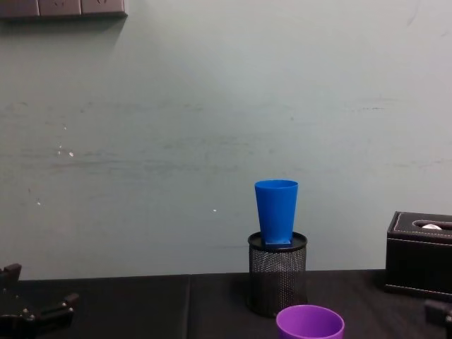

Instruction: Pick up one cup with a gripper and tap it against the other cup.

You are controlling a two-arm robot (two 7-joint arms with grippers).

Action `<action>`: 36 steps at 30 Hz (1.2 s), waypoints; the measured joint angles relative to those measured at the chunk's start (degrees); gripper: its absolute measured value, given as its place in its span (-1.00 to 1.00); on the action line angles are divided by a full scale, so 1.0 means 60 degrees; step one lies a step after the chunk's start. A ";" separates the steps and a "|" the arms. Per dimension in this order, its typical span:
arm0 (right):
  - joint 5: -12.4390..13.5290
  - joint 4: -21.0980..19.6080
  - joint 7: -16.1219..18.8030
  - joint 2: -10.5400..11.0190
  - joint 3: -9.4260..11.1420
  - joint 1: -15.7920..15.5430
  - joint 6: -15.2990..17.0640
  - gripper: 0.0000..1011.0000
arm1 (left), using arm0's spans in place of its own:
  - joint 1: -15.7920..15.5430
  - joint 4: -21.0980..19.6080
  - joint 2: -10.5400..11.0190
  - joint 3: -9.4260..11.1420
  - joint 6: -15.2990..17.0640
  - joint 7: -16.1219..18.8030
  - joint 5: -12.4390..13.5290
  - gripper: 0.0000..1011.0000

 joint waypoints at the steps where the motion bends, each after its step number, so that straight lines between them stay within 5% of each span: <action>1: 0.0067 0.0012 0.0220 0.0036 -0.0026 -0.0001 -0.0029 0.98 | -0.0001 0.0000 0.0000 0.0000 0.0000 0.0000 0.0000 1.00; 6: 0.0203 0.0165 0.1442 0.0124 -0.0268 0.0118 -0.0139 0.98 | -0.0001 0.0000 0.0000 -0.0001 0.0000 0.0000 0.0000 1.00; 12: 0.0184 0.0510 0.2203 -0.0132 -0.0545 0.0431 -0.0044 0.98 | -0.0001 0.0000 0.0000 0.0000 0.0000 0.0000 0.0000 1.00; 25: -0.0048 0.1437 0.3056 -0.0950 -0.0921 0.1276 0.0456 0.98 | -0.0001 0.0000 0.0000 0.0000 0.0000 0.0000 0.0000 1.00; 36: -0.0216 0.2375 0.3360 -0.1617 -0.0990 0.1823 0.0368 0.98 | 0.0000 0.0000 0.0000 0.0000 0.0000 0.0000 0.0000 1.00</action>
